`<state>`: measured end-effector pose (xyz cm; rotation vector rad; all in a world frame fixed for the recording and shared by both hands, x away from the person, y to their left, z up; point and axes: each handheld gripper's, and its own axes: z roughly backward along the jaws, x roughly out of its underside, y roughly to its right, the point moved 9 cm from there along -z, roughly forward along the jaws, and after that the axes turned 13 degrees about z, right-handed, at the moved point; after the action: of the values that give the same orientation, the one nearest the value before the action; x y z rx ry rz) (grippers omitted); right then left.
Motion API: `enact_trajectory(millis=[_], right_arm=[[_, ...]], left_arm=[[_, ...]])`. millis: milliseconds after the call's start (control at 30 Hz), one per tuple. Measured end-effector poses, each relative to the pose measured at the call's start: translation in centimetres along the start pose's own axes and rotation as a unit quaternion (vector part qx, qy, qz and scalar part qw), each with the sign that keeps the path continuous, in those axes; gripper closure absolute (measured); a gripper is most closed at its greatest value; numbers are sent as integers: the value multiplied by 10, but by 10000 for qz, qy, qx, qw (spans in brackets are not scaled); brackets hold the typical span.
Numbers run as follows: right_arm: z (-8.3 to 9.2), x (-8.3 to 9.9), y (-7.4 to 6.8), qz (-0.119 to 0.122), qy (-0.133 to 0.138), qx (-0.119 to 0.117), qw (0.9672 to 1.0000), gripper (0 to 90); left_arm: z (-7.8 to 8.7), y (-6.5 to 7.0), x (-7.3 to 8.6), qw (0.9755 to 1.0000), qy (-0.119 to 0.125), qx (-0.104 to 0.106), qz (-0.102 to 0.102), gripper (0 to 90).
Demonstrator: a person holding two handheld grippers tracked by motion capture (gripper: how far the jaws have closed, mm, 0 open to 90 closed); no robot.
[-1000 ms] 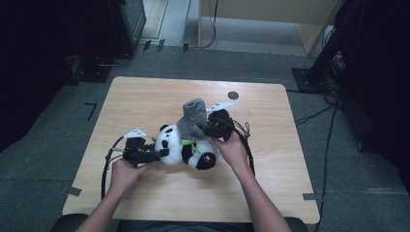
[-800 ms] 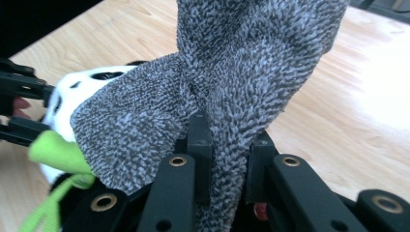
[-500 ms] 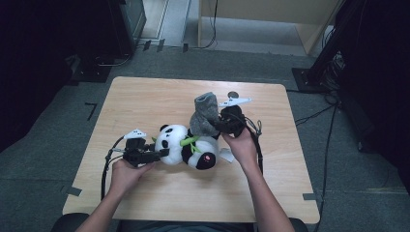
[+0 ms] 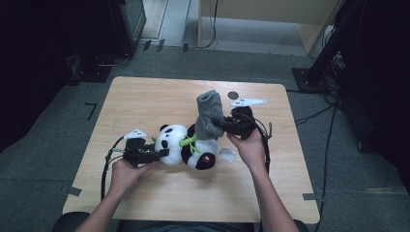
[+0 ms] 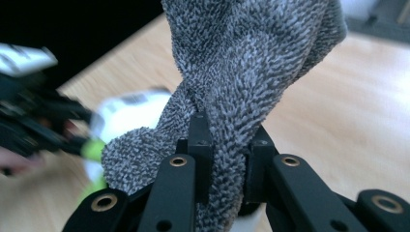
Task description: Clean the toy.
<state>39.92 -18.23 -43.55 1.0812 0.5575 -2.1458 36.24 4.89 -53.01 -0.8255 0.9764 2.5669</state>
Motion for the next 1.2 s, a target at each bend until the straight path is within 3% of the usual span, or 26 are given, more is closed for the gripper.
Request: enact_trajectory(millis=[67, 133, 333, 433, 600, 733, 933, 1067, 1200], right_arm=[[-6, 14, 6, -144, -102, -1, 9998, 790], [-7, 23, 13, -379, -24, -66, 9993, 789], [-4, 38, 28, -572, -80, -9, 9983, 788], [-3, 43, 34, -745, -65, -96, 9972, 787], [-3, 49, 43, -815, -162, -24, 9965, 788], [-3, 57, 52, -787, -349, 202, 9961, 790], [1, 69, 70, -791, -645, 634, 9928, 792], [18, 58, 75, -854, -358, 689, 9933, 794], [37, 31, 65, -741, 42, 619, 9953, 794]], left_arm=[[0, 0, 0, 10000, -6, 15, 9, 450], [0, 0, -1, 10000, -20, 22, 23, 451], [-1, 0, -3, 10000, -36, 59, 65, 451], [-1, 0, -4, 10000, -36, 55, 54, 451], [-1, 0, -3, 10000, -25, 50, 41, 450], [-1, 0, -3, 10000, -8, 34, 20, 449], [-1, 0, -1, 10000, 22, 16, -83, 446], [-1, 0, -1, 10000, 29, 19, -87, 445], [-1, -1, 0, 9999, 44, 12, -95, 442]])
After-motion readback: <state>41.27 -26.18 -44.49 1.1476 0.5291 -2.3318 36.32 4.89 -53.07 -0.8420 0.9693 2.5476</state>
